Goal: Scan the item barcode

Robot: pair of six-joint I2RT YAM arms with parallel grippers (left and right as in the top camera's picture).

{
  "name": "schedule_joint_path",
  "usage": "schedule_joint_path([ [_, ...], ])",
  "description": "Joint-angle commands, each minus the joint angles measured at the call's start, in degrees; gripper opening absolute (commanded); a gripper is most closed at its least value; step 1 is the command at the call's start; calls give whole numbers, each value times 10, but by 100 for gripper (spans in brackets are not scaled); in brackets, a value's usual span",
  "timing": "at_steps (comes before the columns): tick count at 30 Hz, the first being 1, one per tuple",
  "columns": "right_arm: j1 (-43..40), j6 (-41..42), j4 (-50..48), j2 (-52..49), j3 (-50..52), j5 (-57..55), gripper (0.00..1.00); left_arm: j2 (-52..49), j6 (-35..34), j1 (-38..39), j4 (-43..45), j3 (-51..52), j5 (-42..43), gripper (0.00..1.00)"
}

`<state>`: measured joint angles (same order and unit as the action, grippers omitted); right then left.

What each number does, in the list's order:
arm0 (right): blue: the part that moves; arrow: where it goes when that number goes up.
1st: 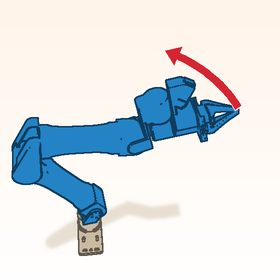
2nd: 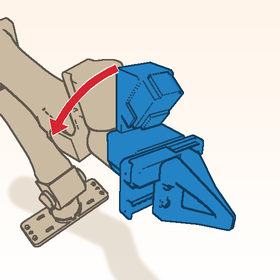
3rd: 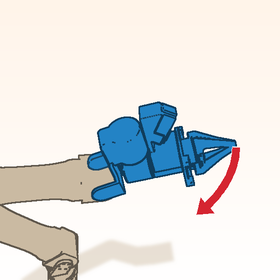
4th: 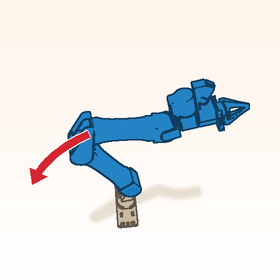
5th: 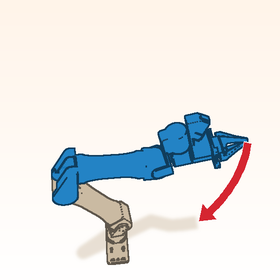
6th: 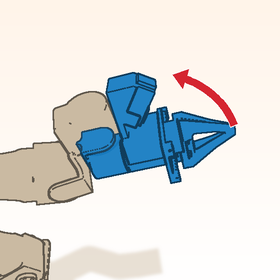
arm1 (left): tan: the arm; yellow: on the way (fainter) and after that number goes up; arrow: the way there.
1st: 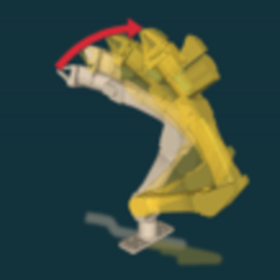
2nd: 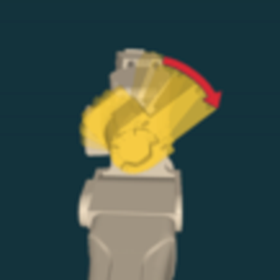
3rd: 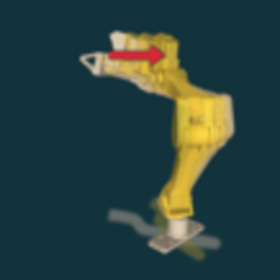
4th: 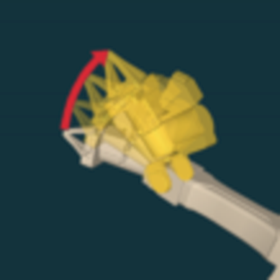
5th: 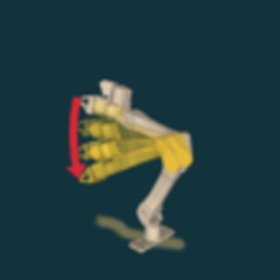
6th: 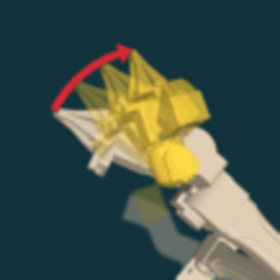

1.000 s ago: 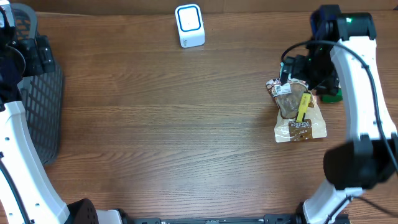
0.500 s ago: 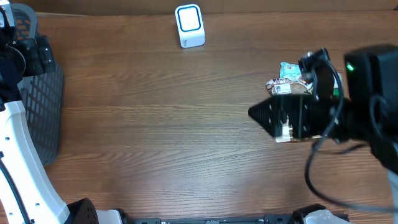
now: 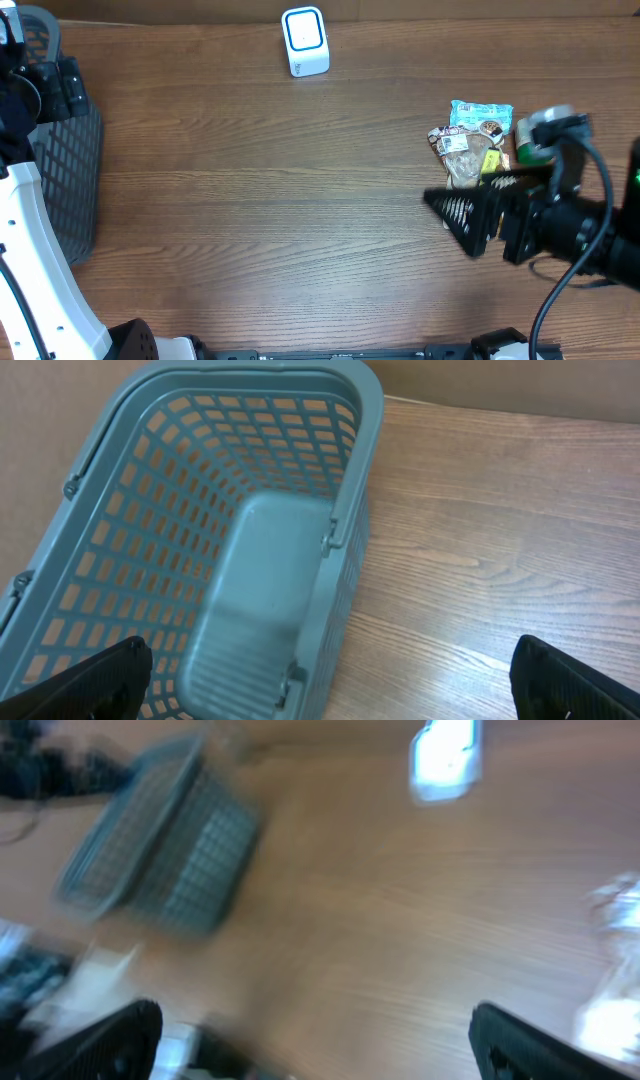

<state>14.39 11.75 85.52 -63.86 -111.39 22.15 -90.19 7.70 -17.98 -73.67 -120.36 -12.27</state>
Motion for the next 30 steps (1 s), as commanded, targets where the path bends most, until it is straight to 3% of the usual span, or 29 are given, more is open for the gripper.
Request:
schedule_joint_path([
  [1,-25,-32,-70,66,84,-149,100,-5,7,5,2,-3,-1,100],
  [11,-76,-238,-461,316,537,-153,100,-5,7,5,2,-3,-1,100],
  [16,-78,-253,-643,409,740,-141,100,-5,7,5,2,-3,-1,100],
  [25,-78,-250,-813,522,979,-135,100,-5,7,5,2,-3,-1,100],
  [30,-78,-251,-841,565,1051,-136,100,-5,7,5,2,-3,-1,100],
])
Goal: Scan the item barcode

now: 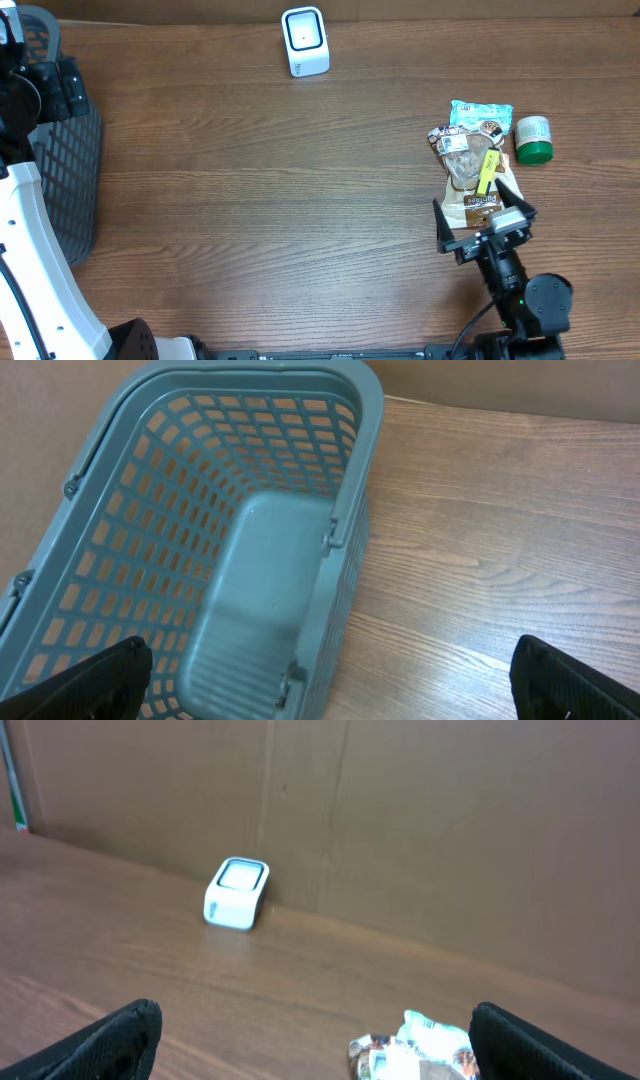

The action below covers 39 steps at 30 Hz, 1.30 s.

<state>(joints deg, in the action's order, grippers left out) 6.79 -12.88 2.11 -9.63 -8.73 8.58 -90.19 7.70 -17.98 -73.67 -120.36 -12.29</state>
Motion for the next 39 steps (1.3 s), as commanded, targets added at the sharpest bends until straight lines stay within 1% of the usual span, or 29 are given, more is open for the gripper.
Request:
schedule_joint_path([
  [1,-2,-5,-7,31,35,0,100,-5,7,5,2,-3,-1,100],
  [6,-2,-5,7,78,84,0,100,-5,7,5,2,-3,-1,100],
  [8,-2,10,20,94,83,-11,100,-5,7,5,2,-3,-1,100],
  [39,-2,10,20,95,83,-17,100,-5,7,5,2,-3,-1,100],
])
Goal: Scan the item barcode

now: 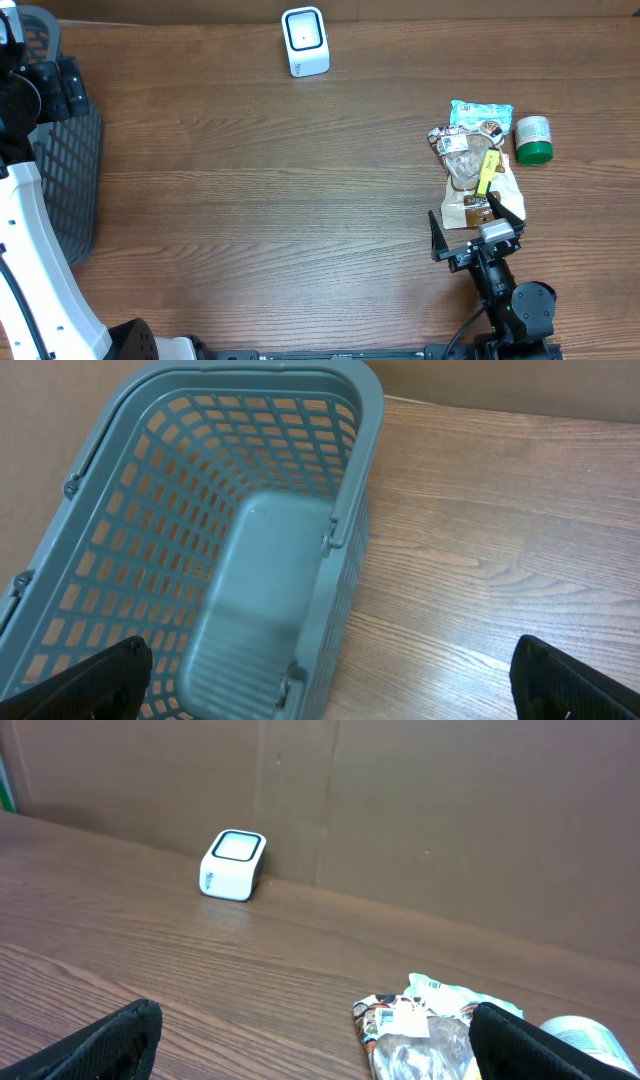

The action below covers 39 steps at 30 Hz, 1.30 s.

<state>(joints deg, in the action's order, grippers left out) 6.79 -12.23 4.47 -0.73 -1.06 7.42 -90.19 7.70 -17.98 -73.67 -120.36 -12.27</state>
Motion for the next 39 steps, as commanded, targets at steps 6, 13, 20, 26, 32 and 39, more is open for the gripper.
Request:
schedule_joint_path([
  [6,-2,3,-3,6,6,-5,100,-1,6,8,2,-2,2,100],
  [13,-2,4,-3,6,6,-5,100,90,6,33,2,85,1,100],
  [20,-2,3,-3,6,6,-5,100,278,7,87,2,336,1,100],
  [26,-2,3,-3,6,6,-5,100,435,7,90,2,520,1,100],
  [32,-2,3,-3,6,6,-5,100,554,-13,90,14,614,-11,100],
  [39,-2,3,-3,6,6,-5,100,667,-13,90,235,701,88,100],
])
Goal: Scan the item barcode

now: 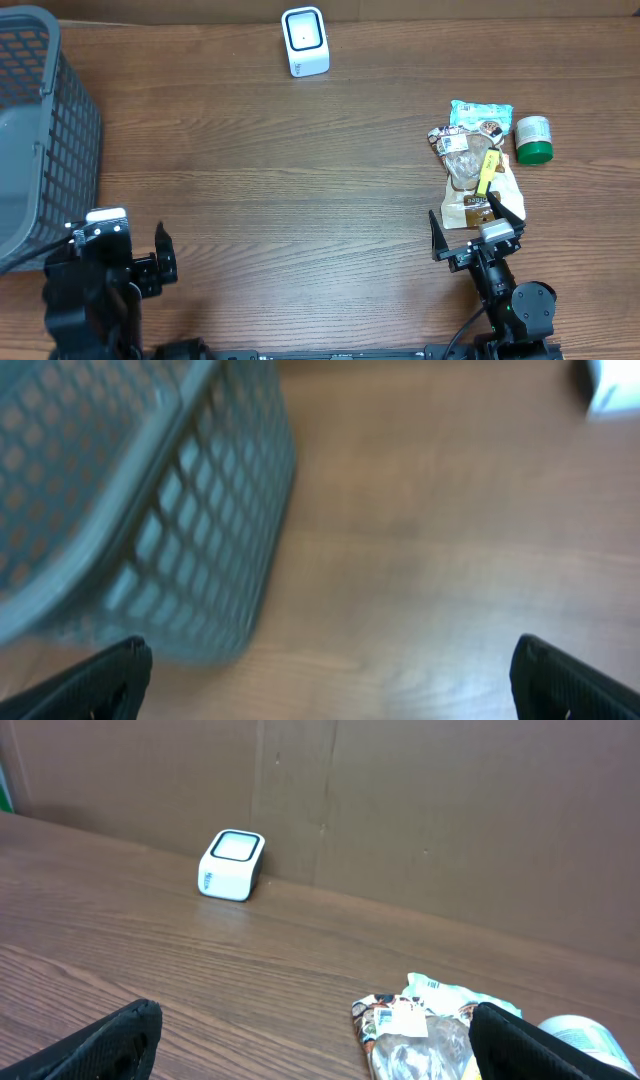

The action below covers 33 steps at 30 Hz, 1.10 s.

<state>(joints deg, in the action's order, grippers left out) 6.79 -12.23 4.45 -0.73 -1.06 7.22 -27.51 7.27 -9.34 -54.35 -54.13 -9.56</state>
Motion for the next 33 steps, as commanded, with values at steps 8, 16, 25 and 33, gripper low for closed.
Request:
schedule_joint_path([
  [8,-2,3,-3,6,6,-3,100,161,-9,6,345,260,148,100],
  [16,-2,3,-3,6,6,-3,100,257,-8,38,468,427,170,100],
  [25,-2,4,-3,6,6,-3,100,273,-13,42,474,526,171,100],
  [33,-2,3,-3,6,6,-3,100,273,-28,41,487,530,170,100],
])
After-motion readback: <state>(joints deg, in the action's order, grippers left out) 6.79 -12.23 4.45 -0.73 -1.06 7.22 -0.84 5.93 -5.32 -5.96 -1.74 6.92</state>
